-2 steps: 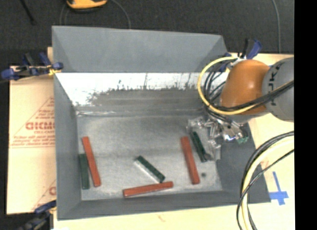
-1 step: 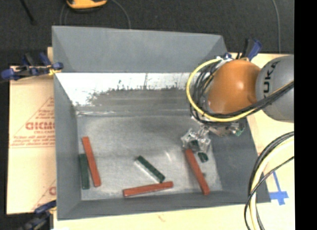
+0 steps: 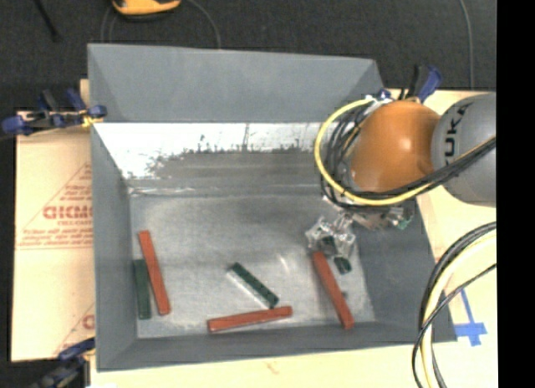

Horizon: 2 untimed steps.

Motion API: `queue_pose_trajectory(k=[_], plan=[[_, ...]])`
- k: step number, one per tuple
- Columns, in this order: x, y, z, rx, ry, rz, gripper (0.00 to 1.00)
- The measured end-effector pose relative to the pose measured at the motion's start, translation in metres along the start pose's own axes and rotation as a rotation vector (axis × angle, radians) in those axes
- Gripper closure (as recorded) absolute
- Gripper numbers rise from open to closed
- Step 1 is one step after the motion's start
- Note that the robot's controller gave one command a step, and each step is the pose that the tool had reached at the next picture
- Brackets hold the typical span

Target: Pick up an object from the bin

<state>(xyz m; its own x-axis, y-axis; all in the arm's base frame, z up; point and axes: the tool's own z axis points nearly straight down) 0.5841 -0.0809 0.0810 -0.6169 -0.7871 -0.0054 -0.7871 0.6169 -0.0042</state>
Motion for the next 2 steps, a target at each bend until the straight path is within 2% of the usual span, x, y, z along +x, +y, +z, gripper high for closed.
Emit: queue_pose_trajectory(k=[1, 2], plan=[[-0.001, 0.005, -0.055, -0.006, 0.005, -0.026, 1.0], [0.043, 0.002, -0.024, -0.004, 0.003, -0.719, 0.0]])
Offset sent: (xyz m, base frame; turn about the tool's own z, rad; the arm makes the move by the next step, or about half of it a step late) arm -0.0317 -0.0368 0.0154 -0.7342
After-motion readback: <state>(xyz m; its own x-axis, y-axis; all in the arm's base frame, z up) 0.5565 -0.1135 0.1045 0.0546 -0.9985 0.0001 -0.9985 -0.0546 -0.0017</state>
